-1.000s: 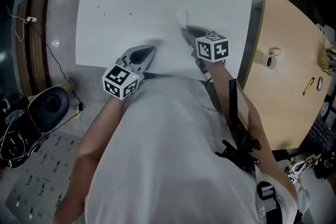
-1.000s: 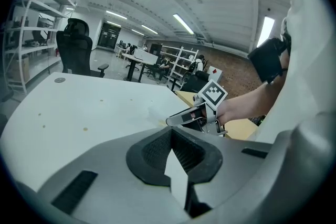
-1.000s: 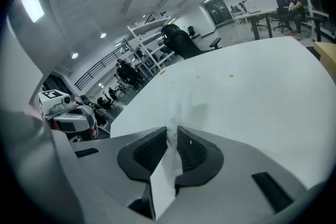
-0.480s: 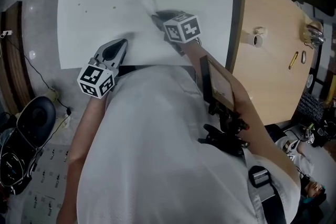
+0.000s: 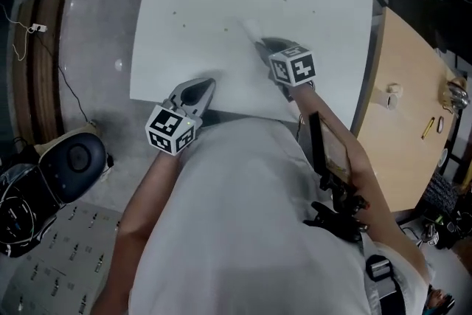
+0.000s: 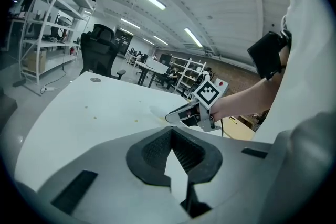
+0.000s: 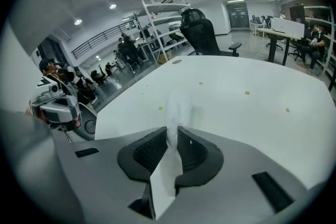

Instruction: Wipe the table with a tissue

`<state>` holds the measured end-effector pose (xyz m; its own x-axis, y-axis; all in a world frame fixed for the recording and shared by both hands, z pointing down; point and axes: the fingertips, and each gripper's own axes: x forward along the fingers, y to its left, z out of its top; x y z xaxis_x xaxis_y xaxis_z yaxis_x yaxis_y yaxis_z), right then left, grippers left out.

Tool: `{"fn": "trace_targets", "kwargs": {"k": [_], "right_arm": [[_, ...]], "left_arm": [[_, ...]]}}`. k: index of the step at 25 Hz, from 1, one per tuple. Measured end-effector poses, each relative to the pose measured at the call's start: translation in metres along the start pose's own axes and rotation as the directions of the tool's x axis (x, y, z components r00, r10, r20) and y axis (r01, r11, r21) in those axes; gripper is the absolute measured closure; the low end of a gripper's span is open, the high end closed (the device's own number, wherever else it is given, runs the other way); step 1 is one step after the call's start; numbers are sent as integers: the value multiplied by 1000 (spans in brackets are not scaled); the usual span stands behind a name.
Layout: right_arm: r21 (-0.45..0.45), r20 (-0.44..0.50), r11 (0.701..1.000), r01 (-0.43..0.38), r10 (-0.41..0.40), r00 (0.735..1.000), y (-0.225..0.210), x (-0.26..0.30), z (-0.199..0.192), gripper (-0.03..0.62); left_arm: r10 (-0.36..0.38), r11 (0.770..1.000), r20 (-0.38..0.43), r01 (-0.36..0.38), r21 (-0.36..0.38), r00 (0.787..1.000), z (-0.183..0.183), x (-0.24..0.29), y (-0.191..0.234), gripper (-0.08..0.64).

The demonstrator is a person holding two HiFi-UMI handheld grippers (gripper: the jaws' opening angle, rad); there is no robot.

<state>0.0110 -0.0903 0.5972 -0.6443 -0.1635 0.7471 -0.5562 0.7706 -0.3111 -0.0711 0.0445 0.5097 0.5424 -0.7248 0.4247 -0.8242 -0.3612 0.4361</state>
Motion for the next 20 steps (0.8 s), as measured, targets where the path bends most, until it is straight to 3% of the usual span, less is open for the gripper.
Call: {"fn": "trace_targets", "kwargs": {"k": [10,20], "right_arm": [[-83,-32,987,141,-144,989,3,38,26,528],[-229,-90,913,336,-364,927,2,60,25,529]], "left_arm": [[36,999,17,-36,-4,999,-1,-46,39,555],[71,997,66,-70,-17,995,4,-78,64,555]]}}
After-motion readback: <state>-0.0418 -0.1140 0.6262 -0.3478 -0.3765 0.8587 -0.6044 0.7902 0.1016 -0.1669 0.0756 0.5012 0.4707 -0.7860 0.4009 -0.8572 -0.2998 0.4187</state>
